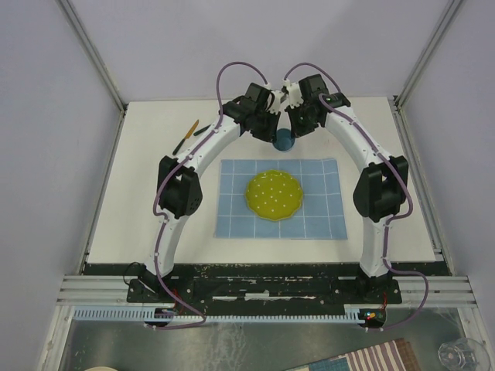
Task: Set the dinner table for one person
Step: Pick up the cup at the center of the board, then place the cup on the napkin.
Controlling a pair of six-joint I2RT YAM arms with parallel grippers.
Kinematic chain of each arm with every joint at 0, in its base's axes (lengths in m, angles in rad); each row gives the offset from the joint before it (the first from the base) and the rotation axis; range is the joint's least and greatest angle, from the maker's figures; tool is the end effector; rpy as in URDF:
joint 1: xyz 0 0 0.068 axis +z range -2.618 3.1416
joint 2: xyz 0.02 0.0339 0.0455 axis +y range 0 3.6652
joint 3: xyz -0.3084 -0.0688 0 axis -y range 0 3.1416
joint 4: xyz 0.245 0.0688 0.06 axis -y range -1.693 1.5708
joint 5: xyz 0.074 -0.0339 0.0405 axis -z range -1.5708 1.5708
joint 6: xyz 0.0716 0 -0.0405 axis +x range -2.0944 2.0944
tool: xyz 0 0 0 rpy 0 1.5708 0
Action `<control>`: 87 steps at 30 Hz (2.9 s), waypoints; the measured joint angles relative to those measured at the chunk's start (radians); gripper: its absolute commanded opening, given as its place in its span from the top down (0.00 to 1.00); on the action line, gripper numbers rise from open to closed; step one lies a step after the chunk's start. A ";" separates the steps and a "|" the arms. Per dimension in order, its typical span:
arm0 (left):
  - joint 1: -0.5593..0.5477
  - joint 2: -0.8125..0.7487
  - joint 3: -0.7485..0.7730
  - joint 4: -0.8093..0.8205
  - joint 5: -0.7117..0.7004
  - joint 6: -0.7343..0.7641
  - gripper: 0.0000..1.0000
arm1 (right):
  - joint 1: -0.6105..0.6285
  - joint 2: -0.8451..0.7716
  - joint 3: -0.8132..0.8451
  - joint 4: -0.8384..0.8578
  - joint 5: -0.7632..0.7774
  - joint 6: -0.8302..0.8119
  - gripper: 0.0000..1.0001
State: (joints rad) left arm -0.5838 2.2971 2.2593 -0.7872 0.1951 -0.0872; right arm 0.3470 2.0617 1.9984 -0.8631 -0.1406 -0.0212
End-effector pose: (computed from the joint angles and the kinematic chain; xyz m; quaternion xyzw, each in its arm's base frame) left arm 0.4678 -0.3256 0.2888 0.2622 0.8897 -0.2050 0.3125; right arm 0.4675 0.1797 0.3140 -0.1951 0.9261 0.1170 0.3009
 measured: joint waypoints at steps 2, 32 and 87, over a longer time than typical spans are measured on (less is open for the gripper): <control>0.000 -0.002 -0.003 0.010 0.011 0.000 0.71 | 0.000 -0.004 0.000 -0.001 0.009 -0.008 0.98; 0.016 -0.148 -0.153 0.166 0.051 0.006 0.58 | 0.005 -0.158 -0.149 0.084 0.036 -0.028 0.98; 0.067 -0.230 -0.290 0.192 -0.194 0.156 0.48 | -0.169 -0.137 -0.054 -0.339 0.013 -0.248 0.98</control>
State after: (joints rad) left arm -0.5171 2.0670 1.9690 -0.5957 0.0013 0.0685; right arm 0.1783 1.9251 1.9446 -1.2022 -0.1276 -0.2691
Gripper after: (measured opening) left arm 0.531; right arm 0.040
